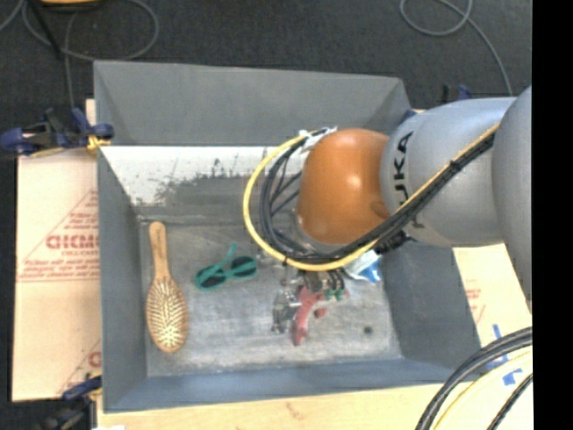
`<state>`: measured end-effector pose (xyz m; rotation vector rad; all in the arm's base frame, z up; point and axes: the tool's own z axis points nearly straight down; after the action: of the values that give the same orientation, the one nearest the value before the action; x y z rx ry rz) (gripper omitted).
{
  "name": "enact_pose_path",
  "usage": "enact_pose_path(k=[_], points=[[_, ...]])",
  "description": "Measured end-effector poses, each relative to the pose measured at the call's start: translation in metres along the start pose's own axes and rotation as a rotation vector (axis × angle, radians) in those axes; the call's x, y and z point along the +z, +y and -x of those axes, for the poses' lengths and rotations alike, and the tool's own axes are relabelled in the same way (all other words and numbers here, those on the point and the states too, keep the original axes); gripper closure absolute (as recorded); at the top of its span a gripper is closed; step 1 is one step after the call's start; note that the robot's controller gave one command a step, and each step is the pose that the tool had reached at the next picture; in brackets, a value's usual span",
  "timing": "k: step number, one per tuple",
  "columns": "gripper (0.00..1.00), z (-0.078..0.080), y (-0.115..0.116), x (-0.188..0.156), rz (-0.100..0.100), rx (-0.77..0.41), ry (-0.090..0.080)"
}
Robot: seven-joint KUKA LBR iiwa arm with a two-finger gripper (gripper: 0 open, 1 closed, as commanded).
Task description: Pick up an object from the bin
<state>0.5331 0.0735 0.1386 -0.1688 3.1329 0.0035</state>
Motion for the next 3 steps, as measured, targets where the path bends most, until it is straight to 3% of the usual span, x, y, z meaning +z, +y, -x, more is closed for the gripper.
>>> enact_pose_path(k=[1, 2, 3], points=[[0.0, -0.021, -0.017, 0.022, -0.005, -0.021, 0.0], [0.0, -0.02, -0.035, 0.019, 0.002, 0.015, 0.003], [0.0, -0.023, -0.063, 0.029, -0.004, 0.06, -0.001]])
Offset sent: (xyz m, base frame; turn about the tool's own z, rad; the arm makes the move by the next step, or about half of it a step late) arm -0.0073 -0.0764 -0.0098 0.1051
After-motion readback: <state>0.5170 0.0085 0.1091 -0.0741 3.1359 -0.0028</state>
